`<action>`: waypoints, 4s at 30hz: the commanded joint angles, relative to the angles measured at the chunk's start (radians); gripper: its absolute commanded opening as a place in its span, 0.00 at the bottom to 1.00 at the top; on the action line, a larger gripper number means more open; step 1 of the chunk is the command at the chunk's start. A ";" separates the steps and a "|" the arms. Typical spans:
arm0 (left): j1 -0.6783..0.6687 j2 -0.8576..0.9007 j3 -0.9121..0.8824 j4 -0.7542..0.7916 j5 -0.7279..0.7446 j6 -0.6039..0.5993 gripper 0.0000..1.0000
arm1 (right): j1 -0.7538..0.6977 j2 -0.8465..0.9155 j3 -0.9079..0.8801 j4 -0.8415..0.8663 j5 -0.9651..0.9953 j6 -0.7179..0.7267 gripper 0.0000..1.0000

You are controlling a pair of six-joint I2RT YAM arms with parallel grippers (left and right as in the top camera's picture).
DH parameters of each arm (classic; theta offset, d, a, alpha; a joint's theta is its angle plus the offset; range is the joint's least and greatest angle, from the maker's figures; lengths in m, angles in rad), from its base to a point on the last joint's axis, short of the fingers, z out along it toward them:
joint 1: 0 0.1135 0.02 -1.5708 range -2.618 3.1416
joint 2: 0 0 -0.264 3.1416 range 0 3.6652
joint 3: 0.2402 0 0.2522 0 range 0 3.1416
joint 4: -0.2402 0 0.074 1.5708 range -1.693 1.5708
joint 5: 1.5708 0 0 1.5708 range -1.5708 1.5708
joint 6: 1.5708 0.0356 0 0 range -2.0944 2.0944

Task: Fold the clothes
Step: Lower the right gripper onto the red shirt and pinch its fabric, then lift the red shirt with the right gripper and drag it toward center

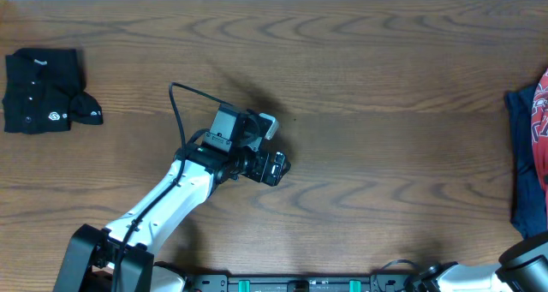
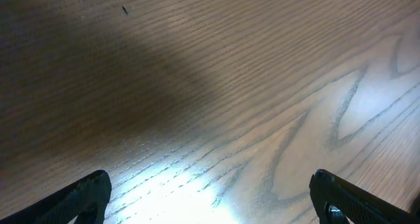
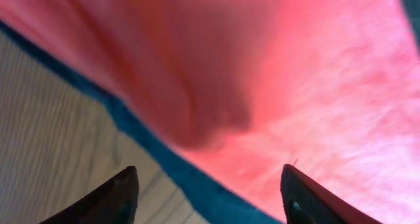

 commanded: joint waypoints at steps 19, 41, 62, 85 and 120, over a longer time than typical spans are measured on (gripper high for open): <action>-0.002 0.004 0.018 -0.001 -0.031 0.016 0.98 | 0.002 0.183 0.028 0.032 -0.064 -0.005 0.01; -0.002 0.004 0.018 0.003 -0.031 0.016 0.98 | 0.105 0.136 0.171 -0.083 -0.061 0.004 0.19; -0.002 0.004 0.018 0.002 -0.031 0.016 0.98 | 0.056 0.138 0.123 -0.051 -0.049 0.008 0.39; -0.002 0.004 0.018 0.003 -0.032 0.016 0.98 | 0.089 0.128 0.125 -0.029 -0.127 0.042 0.02; -0.002 0.004 0.018 0.003 -0.031 0.012 0.98 | 0.966 -0.006 0.464 -0.333 0.058 0.008 0.01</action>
